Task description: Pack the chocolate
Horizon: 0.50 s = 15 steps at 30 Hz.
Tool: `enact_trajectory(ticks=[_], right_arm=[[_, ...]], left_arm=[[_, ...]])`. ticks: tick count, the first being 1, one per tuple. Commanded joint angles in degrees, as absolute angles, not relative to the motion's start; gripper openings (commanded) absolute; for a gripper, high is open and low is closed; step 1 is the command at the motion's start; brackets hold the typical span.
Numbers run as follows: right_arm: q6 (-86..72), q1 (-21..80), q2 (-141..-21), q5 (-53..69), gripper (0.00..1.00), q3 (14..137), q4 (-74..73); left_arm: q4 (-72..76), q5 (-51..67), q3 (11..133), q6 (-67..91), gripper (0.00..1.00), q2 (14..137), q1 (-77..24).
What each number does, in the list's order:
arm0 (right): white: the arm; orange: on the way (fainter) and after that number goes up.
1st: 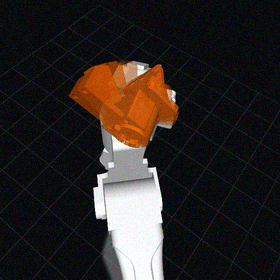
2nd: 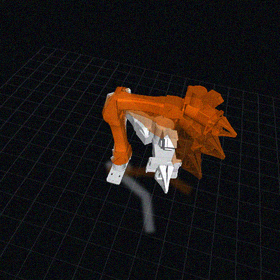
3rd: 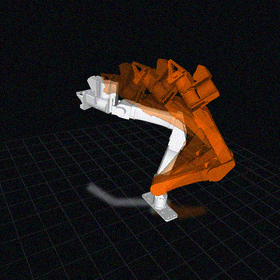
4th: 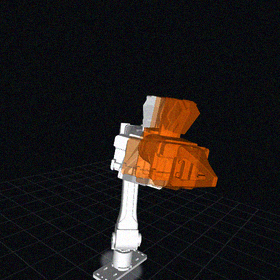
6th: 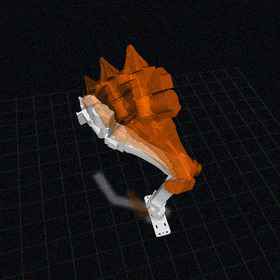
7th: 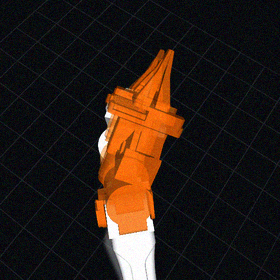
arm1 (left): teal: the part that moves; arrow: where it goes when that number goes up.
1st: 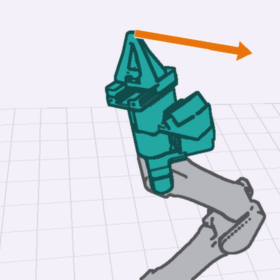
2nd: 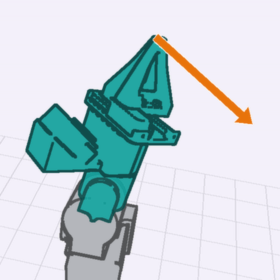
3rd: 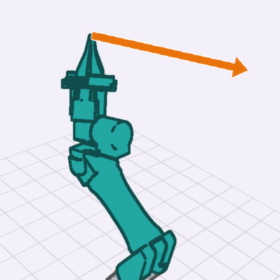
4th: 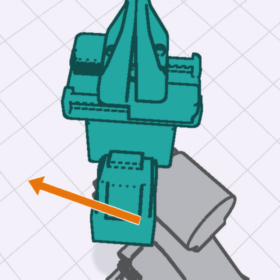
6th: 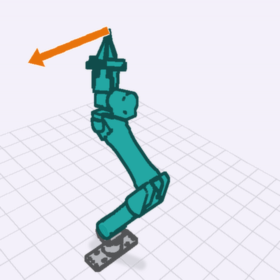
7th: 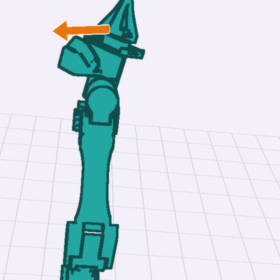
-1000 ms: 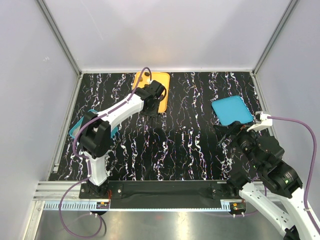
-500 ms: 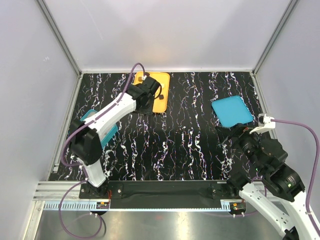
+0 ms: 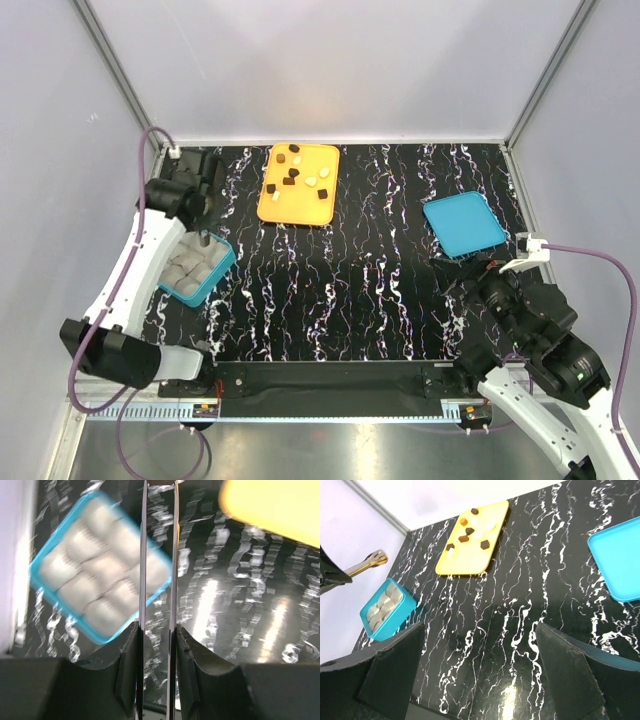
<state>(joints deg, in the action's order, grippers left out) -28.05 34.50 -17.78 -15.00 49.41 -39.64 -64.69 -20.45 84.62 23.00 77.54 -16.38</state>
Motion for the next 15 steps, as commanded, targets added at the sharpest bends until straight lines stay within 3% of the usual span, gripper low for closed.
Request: enact_trajectory(ticks=[1, 15], right_arm=[[-27.34, 34.63, -17.84, -12.83, 1.0, 48.87, -36.48], [-24.79, 34.63, -17.14, -10.9, 1.0, 46.94, -33.58]], left_arm=[[-66.62, -20.57, 81.31, 23.82, 0.29, 74.36, -12.32], [-72.76, -18.89, 75.32, 22.06, 0.28, 66.19, 5.88]])
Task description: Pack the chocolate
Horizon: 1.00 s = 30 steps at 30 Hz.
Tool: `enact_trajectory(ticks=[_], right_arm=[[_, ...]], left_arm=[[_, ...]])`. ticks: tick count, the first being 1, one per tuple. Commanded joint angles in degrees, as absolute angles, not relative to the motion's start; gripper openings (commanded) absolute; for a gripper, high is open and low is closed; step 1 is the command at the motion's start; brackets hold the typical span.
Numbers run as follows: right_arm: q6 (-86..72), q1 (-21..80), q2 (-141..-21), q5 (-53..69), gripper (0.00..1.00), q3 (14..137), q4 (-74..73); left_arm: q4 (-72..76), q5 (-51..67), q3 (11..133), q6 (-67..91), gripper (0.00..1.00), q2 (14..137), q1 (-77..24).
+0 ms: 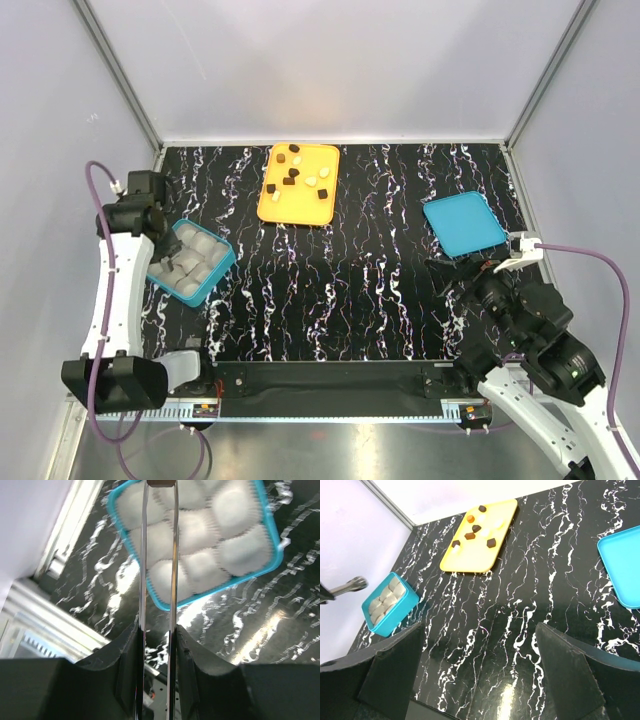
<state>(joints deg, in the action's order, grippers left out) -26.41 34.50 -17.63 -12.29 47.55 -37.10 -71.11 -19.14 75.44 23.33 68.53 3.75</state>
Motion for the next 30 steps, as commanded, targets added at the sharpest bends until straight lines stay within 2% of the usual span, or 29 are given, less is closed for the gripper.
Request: enact_trajectory(ticks=[1, 5, 10, 30], right_arm=[[-24.18, 34.63, -17.05, -10.55, 1.0, 46.76, -33.23], [-23.12, 34.63, -16.88, -11.07, 1.0, 45.27, -31.82], [-24.08, 34.63, -16.0, -9.93, 1.0, 44.04, -30.32], [-23.38, 35.07, -14.68, -12.3, 1.0, 44.21, -31.29]], left_arm=[[-73.38, -19.16, 75.5, 21.97, 0.28, 65.83, 6.93], [-75.5, -21.18, 75.5, 21.53, 0.28, 64.52, 8.79], [-73.57, -17.93, 72.86, 20.92, 0.29, 63.54, 10.72], [-66.89, -17.49, 67.41, 21.18, 0.31, 67.67, 10.9]])
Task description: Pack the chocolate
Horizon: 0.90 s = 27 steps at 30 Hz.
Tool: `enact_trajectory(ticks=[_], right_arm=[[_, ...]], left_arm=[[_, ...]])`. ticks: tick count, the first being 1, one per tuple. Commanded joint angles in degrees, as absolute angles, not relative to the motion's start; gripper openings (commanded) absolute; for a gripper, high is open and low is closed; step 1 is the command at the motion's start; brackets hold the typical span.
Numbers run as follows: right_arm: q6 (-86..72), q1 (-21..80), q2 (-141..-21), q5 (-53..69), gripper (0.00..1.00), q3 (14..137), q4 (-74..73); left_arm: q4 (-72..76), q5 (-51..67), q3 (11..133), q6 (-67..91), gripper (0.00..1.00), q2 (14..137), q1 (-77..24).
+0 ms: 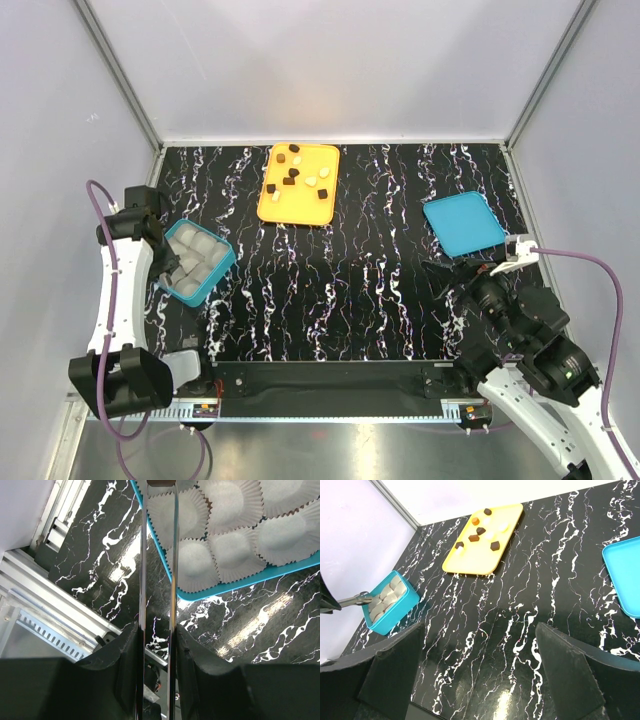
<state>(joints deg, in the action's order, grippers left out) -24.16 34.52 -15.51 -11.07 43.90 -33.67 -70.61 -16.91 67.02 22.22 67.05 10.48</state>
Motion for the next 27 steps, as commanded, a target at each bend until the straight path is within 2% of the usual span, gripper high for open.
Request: enact_trajectory(ticks=[1, 15, 19, 27], right_arm=[[-23.38, 35.16, -14.76, -12.3, 1.0, 44.12, -31.29], [-23.64, 36.3, -13.8, -15.2, 1.0, 43.77, -31.38], [-23.82, 36.3, -13.8, -15.91, 1.0, 43.77, -31.55], [-23.55, 36.3, -14.85, -16.44, 1.0, 44.56, -32.52]], left_arm=[[-66.8, -17.58, 67.5, 21.09, 0.31, 67.85, 10.81], [-64.51, -19.51, 66.18, 22.06, 0.35, 70.05, 10.81], [-64.42, -20.48, 65.3, 21.88, 0.41, 69.79, 10.72], [-66.62, -20.39, 69.6, 21.89, 0.43, 68.64, 10.81]])
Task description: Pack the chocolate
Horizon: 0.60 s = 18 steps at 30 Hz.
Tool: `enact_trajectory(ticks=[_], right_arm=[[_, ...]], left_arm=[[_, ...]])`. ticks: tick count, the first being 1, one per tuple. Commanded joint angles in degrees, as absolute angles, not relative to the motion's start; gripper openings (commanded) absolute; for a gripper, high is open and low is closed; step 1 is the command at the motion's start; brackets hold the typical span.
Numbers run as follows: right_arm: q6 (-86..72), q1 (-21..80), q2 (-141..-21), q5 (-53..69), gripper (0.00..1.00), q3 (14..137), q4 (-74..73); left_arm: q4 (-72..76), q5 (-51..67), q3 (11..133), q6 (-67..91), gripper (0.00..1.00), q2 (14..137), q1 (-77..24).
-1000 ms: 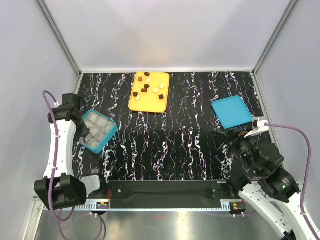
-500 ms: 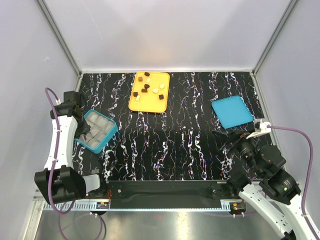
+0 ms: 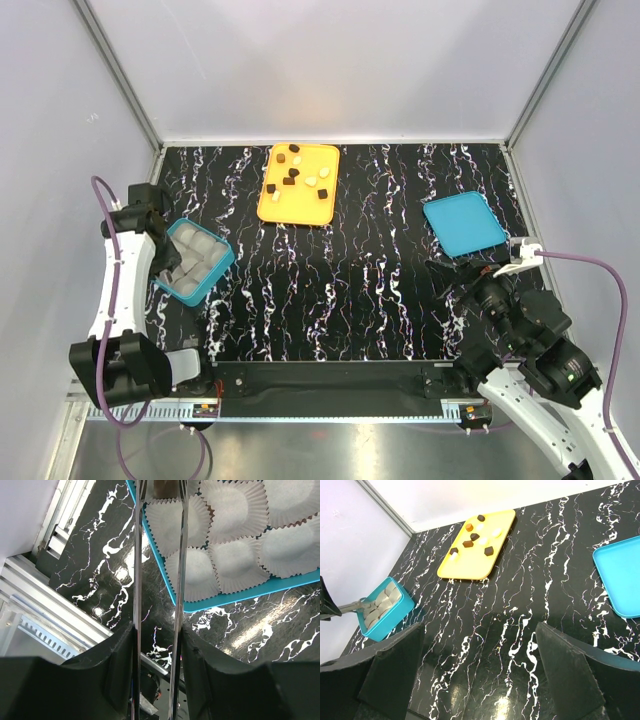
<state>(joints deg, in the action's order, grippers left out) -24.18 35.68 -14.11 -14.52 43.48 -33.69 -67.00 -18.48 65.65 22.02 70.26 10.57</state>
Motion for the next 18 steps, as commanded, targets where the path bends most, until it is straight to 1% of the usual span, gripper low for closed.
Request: enact_trajectory(ticks=[1, 8, 11, 17, 18], right_arm=[[-23.47, 36.3, -15.29, -16.52, 1.0, 44.73, -32.61], [-23.55, 36.3, -19.51, -16.96, 1.0, 45.35, -32.61], [-23.9, 36.21, -21.53, -17.4, 1.0, 45.35, -33.31], [-24.79, 36.21, -23.82, -17.4, 1.0, 49.65, -36.3], [-25.13, 36.38, -23.91, -17.58, 1.0, 50.09, -36.39]], left_arm=[[-66.97, -19.96, 70.57, 21.71, 0.43, 68.47, 10.81], [-67.33, -11.62, 78.57, 20.39, 0.42, 65.92, 10.11], [-67.06, -10.64, 80.76, 20.13, 0.42, 66.62, 7.04], [-63.29, -12.21, 82.96, 22.32, 0.41, 71.52, -7.19], [-62.41, -12.39, 83.23, 22.41, 0.41, 72.59, -11.12]])
